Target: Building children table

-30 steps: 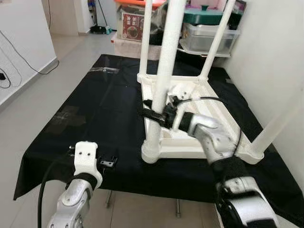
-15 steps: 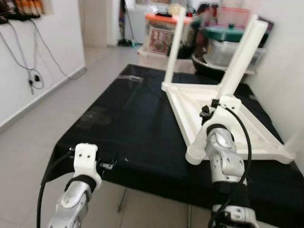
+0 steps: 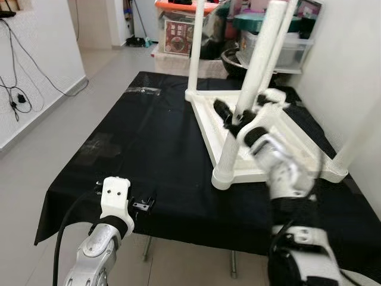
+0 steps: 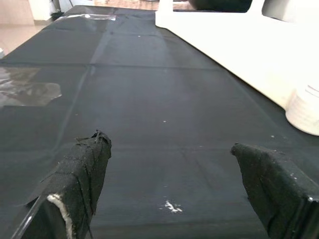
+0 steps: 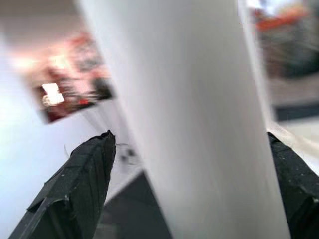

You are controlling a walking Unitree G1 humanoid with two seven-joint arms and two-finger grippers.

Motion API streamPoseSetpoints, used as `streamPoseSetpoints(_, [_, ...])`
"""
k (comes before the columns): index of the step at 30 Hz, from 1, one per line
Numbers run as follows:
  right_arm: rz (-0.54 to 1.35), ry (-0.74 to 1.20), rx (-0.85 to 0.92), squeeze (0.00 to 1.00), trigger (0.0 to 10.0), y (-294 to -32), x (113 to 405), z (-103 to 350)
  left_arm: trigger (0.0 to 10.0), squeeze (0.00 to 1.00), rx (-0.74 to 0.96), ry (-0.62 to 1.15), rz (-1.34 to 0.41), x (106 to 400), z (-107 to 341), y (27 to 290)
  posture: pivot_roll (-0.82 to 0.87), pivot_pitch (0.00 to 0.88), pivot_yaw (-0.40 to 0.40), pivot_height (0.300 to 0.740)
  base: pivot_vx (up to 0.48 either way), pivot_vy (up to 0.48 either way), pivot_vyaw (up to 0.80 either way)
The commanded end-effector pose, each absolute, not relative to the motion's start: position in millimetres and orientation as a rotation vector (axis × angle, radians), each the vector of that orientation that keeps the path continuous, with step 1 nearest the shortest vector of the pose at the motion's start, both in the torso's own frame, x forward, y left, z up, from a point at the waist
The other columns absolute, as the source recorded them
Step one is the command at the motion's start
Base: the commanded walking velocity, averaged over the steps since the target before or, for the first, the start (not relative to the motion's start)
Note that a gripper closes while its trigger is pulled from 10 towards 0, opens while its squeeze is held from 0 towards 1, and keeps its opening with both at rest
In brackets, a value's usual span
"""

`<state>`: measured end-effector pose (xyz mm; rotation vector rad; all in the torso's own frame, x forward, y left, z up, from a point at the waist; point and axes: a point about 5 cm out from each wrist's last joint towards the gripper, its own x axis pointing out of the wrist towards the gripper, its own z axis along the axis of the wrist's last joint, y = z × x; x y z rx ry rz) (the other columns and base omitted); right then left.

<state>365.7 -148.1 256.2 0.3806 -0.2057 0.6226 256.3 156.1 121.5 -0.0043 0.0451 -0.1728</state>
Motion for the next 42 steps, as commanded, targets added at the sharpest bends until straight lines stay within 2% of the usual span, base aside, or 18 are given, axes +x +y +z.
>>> streamPoseSetpoints(1, [0.967,-0.154,0.256,0.0,10.0,-117.5,354.8,235.5,10.0,0.0,0.01,0.044,-0.173,259.4,123.0,158.8,0.14,0.0,-0.09,0.74,0.0,0.0,0.0])
streamPoseSetpoints(6, [1.07,-0.073,0.147,0.0,10.0,-98.3,351.5,214.0,10.0,0.0,0.017,0.038,-0.18,261.5,124.1,156.9,0.15,0.0,-0.098,0.74,0.0,0.0,0.0])
streamPoseSetpoints(7, [1.001,0.023,0.107,0.0,0.0,-73.6,360.2,199.3,10.0,0.0,0.016,0.032,-0.184,261.5,125.8,155.0,0.16,0.0,-0.105,0.74,0.0,0.0,0.0])
streamPoseSetpoints(14, [0.881,0.089,0.105,0.0,0.0,-64.1,368.9,191.2,10.0,0.0,0.016,0.031,-0.184,259.7,125.9,155.0,0.17,0.0,-0.107,0.74,0.0,0.0,0.0])
streamPoseSetpoints(17, [0.673,0.142,0.129,0.0,0.0,-70.8,376.1,180.9,10.0,0.0,0.022,0.039,-0.179,257.7,124.3,157.5,0.16,0.0,-0.098,0.74,0.0,0.0,0.0])
streamPoseSetpoints(19, [0.042,0.245,0.217,0.0,0.0,-124.7,376.4,144.0,10.0,0.0,0.032,0.053,-0.18,256.1,120.9,158.8,0.14,0.0,-0.085,0.74,0.0,0.0,0.0])
streamPoseSetpoints(23, [-0.37,0.287,0.253,0.0,0.0,-172.3,343.1,115.2,10.0,0.0,0.028,0.059,-0.192,255.8,121.1,156.2,0.12,0.0,-0.067,0.74,0.0,0.0,0.0])
streamPoseSetpoints(26, [-0.418,0.276,0.258,0.0,0.0,-177.0,335.4,113.9,10.0,0.0,0.026,0.061,-0.195,255.3,120.8,155.9,0.11,0.0,-0.062,0.74,0.0,0.0,0.0])
streamPoseSetpoints(27, [-0.408,0.275,0.256,0.0,8.9,-173.9,331.1,114.3,10.0,0.0,0.025,0.066,-0.203,255.0,119.3,154.8,0.09,0.0,-0.048,0.74,0.0,0.0,0.0])
streamPoseSetpoints(28, [-0.372,0.262,0.277,0.0,10.0,-168.4,330.7,117.0,10.0,0.0,0.024,0.071,-0.209,255.3,117.7,153.2,0.09,0.0,-0.045,0.74,0.0,0.0,0.0])
streamPoseSetpoints(31, [-0.333,0.243,0.277,0.0,10.0,-162.1,333.4,120.9,10.0,0.0,0.025,0.075,-0.215,256.0,116.6,151.6,0.09,0.0,-0.045,0.74,0.0,0.0,0.0])
streamPoseSetpoints(32, [-0.199,0.162,0.315,1.0,10.0,-149.8,340.5,135.9,10.0,0.0,0.021,0.069,-0.224,258.2,118.1,149.2,0.09,0.0,-0.05,0.74,0.0,0.0,0.0])
streamPoseSetpoints(36, [0.18,0.052,0.368,1.0,10.0,-124.1,355.7,168.7,10.0,0.0,0.015,0.053,-0.222,261.5,122.5,149.8,0.1,0.0,-0.06,0.74,0.0,0.0,0.0])
streamPoseSetpoints(37, [0.374,0.007,0.37,0.76,10.0,-115.4,359.3,184.7,10.0,0.0,0.011,0.048,-0.217,261.9,123.8,151.2,0.1,0.0,-0.064,0.74,0.0,0.0,0.0])
streamPoseSetpoints(38, [0.675,-0.094,0.307,0.0,10.0,-106.9,352.2,202.6,10.0,0.0,0.009,0.047,-0.213,261.1,123.8,152.9,0.09,0.0,-0.062,0.74,0.0,0.0,0.0])
streamPoseSetpoints(40, [0.675,-0.094,0.307,0.0,10.0,-106.9,352.2,202.6,10.0,0.0,0.009,0.047,-0.213,261.1,123.8,152.9,0.09,0.0,-0.062,0.74,0.0,0.0,0.0])
streamPoseSetpoints(41, [0.927,-0.125,0.253,0.0,10.0,-103.9,338.2,206.5,10.0,0.0,0.006,0.049,-0.211,260.0,122.5,154.0,0.09,0.0,-0.055,0.74,0.0,0.0,0.0])
streamPoseSetpoints(42, [0.927,-0.125,0.253,0.0,10.0,-103.9,338.2,206.5,10.0,0.0,0.006,0.049,-0.211,260.0,122.5,154.0,0.09,0.0,-0.055,0.74,0.0,0.0,0.0])
